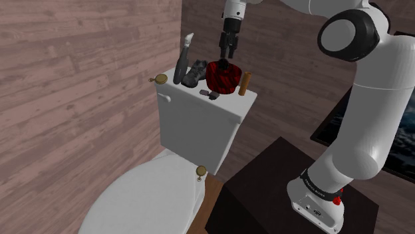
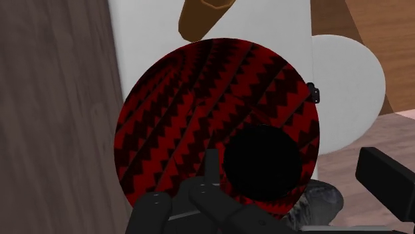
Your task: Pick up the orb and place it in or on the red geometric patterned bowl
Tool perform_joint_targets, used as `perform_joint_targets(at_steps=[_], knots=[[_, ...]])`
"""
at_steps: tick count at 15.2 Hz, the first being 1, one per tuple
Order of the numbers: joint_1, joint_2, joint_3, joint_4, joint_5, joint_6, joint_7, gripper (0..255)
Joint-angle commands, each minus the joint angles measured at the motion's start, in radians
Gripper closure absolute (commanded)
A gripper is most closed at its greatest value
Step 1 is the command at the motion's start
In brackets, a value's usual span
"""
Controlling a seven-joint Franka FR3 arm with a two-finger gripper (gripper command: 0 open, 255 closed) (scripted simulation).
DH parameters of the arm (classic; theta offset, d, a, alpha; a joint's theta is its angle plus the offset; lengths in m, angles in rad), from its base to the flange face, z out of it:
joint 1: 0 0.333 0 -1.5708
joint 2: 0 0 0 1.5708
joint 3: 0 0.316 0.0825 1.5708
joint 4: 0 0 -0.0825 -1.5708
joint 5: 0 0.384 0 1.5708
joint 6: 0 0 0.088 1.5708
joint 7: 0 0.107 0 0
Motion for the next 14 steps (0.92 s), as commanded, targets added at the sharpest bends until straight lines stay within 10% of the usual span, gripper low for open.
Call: perform_joint_targets(at_steps=[1,6,14], knots=[[-0.026,0.052,-0.019,-0.006,-0.006,0.022,-0.002,0],[-0.051,0.183,-0.016,0.317,0.023,-0.168,0.031,0],[-0.028,0.186,-0.054,0.319,0.041,-0.171,0.022,0]])
